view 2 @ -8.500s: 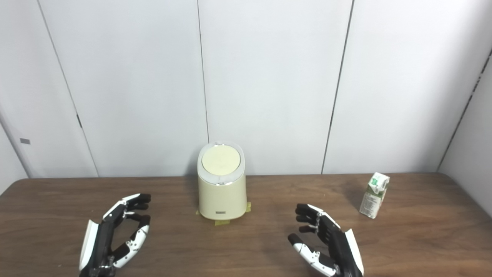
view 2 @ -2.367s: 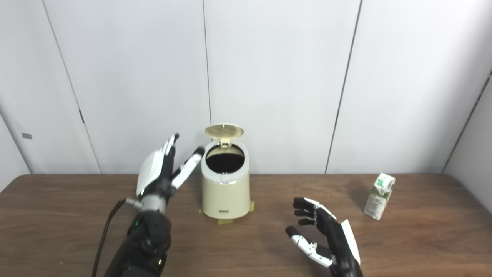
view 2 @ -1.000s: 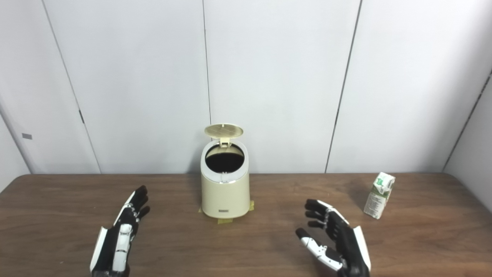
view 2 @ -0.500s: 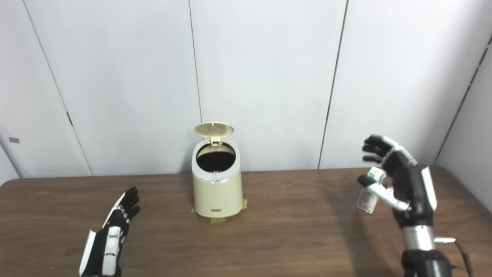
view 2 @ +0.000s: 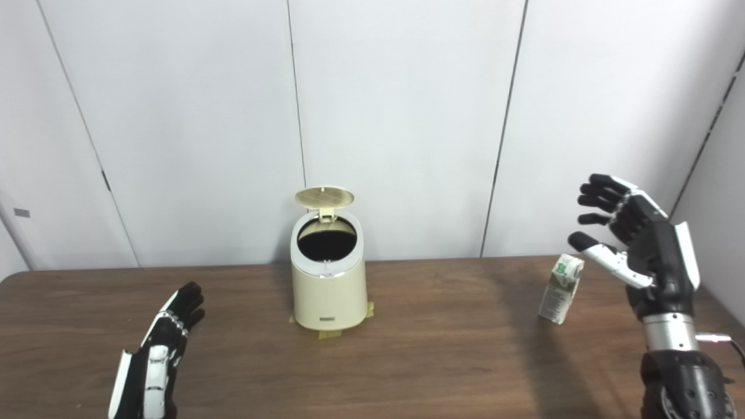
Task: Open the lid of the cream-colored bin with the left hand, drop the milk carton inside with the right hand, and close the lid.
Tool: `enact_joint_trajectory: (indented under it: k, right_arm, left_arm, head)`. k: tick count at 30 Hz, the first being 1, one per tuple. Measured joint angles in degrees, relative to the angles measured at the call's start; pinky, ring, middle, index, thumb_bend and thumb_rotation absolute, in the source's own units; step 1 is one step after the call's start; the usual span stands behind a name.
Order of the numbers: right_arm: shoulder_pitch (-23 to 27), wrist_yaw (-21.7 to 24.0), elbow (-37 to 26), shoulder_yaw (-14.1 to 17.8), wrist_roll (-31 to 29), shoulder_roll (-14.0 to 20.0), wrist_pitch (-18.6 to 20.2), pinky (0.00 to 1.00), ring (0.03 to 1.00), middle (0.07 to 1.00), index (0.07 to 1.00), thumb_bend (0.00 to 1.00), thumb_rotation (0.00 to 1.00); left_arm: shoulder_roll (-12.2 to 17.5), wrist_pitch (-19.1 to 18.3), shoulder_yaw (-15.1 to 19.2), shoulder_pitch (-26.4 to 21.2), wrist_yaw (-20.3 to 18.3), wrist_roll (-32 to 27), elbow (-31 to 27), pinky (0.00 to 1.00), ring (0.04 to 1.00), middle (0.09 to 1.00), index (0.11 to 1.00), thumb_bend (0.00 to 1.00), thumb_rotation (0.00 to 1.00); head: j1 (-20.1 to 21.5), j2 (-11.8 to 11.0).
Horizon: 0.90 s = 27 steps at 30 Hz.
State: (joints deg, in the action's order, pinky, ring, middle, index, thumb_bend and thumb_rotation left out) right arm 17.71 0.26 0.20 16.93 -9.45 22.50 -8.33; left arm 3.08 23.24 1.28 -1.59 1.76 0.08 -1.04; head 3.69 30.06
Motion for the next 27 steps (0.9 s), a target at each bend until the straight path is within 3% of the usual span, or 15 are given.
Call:
enact_joint_trajectory:
  k: [6,11,15,23,27]
  right_arm:
    - [1.39,0.3,5.45,0.55,-1.18,0.48,0.65,0.75,0.803,0.814,0.794,0.93,0.36]
    - [1.94,1.31,10.82,0.71,-1.97,0.59,0.55,0.87,0.886,0.894,0.901,0.85,0.31]
    - [2.69,2.06,19.28,0.41,-0.33,1.35,-2.33,0.98,0.954,0.952,0.951,0.86,0.4]
    - [3.68,2.63,28.21,-0.73,2.5,2.76,-6.0,1.0,1.0,1.0,0.976,0.86,0.39]
    - [5.7,2.65,33.43,-1.54,3.95,2.95,-8.64,0.99,1.0,1.0,0.983,0.93,0.41]
  left_arm:
    - [0.0,0.62,0.44,0.02,0.41,1.0,-0.04,0.92,0.921,0.914,0.887,0.41,0.94]
    - [-0.27,0.63,0.91,0.0,0.89,2.02,-0.03,0.9,0.911,0.906,0.876,0.39,0.93]
    - [-0.52,0.67,1.16,-0.09,1.06,2.28,-0.04,0.91,0.909,0.9,0.872,0.39,0.92]
    - [-0.53,1.03,1.49,0.11,2.12,2.95,-0.16,0.91,0.905,0.899,0.87,0.38,0.91]
    - [-0.47,1.1,1.45,0.15,2.13,2.95,-0.19,0.9,0.907,0.902,0.873,0.38,0.91]
  head:
    - [0.0,0.0]
    - [-0.17,0.0]
    - [-0.09,0.0]
    - [0.26,0.0]
    - [0.35,0.09]
